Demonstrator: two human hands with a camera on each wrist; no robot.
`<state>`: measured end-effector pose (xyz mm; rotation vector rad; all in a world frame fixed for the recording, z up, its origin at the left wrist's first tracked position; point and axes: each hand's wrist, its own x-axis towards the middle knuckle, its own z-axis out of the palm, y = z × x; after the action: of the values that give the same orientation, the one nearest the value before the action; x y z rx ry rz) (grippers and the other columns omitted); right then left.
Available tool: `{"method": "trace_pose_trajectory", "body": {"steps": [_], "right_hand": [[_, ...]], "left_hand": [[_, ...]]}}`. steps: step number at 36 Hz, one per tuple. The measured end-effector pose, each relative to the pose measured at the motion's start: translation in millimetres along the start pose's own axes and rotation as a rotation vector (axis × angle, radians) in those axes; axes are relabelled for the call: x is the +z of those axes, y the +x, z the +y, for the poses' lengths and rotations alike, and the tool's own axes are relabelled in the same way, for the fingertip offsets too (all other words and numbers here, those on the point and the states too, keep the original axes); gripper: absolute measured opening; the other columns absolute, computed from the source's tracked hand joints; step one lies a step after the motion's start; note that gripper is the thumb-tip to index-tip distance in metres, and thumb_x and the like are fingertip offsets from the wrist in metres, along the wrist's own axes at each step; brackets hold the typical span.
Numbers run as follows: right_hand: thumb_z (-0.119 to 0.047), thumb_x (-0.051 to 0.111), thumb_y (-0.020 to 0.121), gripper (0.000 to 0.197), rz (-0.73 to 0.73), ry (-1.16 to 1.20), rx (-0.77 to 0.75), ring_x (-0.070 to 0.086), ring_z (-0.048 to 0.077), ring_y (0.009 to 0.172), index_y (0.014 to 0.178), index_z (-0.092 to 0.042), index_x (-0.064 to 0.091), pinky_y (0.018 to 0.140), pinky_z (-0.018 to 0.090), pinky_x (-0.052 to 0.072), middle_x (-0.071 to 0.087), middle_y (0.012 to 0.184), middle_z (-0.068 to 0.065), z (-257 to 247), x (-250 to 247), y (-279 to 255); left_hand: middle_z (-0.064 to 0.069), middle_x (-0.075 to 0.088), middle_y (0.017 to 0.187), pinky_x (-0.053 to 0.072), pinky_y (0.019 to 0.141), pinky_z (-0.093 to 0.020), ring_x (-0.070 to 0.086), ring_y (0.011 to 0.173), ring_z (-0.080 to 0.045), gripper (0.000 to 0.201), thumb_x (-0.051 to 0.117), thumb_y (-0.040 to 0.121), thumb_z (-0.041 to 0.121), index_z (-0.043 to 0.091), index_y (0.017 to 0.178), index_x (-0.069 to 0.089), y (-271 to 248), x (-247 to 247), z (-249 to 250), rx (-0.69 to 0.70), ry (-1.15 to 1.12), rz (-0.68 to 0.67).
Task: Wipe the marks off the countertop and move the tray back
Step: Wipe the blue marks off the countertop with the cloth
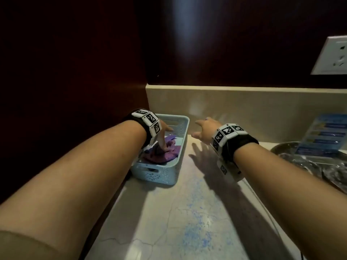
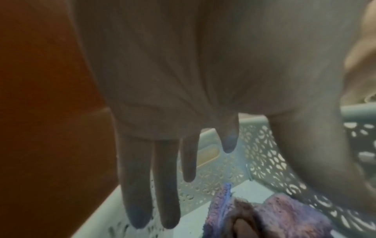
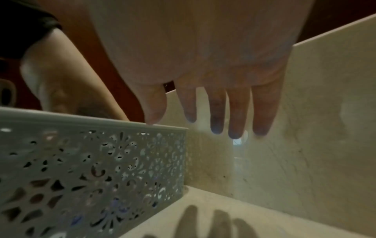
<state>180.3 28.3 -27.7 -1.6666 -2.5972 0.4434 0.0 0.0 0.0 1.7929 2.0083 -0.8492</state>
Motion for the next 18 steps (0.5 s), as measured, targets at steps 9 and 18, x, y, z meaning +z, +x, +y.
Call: {"method": "trace_pose_trajectory", "body": {"steps": [9,18], "right_hand": [[-0.05,0.05,0.092,0.065,-0.026,0.014,0.046,0.043,0.033,0.133,0.148,-0.026,0.029,0.108,0.046,0.039,0.03,0.152,0.011,12.8,4.9,1.5],[-0.051,0.05,0.092,0.068,-0.047,0.07,0.089,0.035,0.033,0.139,0.15,-0.026,0.025,0.113,0.046,0.034,0.021,0.157,0.013,26.8,13.7,16.0]], "left_hand": [[-0.011,0.049,0.143,0.038,0.107,-0.036,0.049,0.13,-0.025,0.108,0.072,0.068,0.057,0.038,0.148,0.003,11.5,-2.8,10.3,0.022,0.035,-0.002],[-0.001,0.032,0.154,0.033,0.112,-0.041,0.036,0.139,-0.025,0.102,0.076,0.068,0.052,0.042,0.147,0.012,23.7,2.3,2.6,0.042,0.053,-0.024]]}}
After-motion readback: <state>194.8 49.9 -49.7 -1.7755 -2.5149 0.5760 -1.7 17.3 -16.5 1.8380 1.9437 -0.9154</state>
